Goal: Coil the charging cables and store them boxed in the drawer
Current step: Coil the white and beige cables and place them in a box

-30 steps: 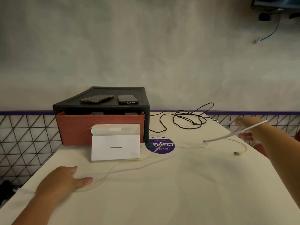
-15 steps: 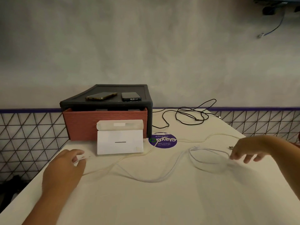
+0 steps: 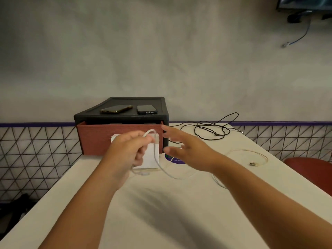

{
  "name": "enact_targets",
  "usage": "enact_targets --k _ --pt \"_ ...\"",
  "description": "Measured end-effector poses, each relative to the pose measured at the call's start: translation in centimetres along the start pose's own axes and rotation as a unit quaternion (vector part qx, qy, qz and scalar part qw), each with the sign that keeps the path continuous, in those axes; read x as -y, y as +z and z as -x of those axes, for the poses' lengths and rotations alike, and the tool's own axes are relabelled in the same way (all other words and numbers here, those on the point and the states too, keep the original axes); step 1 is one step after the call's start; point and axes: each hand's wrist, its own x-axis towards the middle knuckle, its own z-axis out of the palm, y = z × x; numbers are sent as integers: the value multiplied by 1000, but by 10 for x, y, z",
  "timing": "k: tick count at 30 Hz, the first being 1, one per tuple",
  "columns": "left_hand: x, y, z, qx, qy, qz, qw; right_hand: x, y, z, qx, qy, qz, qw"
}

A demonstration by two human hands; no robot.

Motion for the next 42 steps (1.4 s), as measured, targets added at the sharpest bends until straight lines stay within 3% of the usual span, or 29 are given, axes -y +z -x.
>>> enact_targets --k 4,8,12,16,20,24,26,28,31,34,37,42 --pt "-27 19 -3 82 52 25 995 17 10 -20 -110 -65 -106 986" --pt "-41 24 -15 134 64 95 984 5 -3 -35 -191 -37 -124 973" --pt "-40 15 -33 139 40 229 963 -9 -28 -37 -249 -6 -255 934" --pt "-27 11 -52 90 2 302 949 -30 -50 -36 -318 17 -144 937" --pt "-15 21 -70 89 -5 390 917 -39 -41 -40 -221 55 25 973" --pt "-8 37 -82 81 -1 440 895 -37 -19 -47 -9 121 98 988" --pt "0 48 -87 76 26 375 924 -31 -9 -49 101 145 120 977" --pt "12 57 -88 72 76 240 965 -22 -4 -48 191 168 97 962" --pt "29 59 -90 72 135 40 987 -11 -10 -44 240 137 154 949" --pt "39 56 -91 107 134 -94 981 -3 -22 -39 194 67 194 959" --pt "39 53 -91 140 110 -118 977 -2 -35 -32 95 17 209 973" --pt "28 47 -84 199 90 -97 971 -6 -54 -25 -68 -16 57 996"
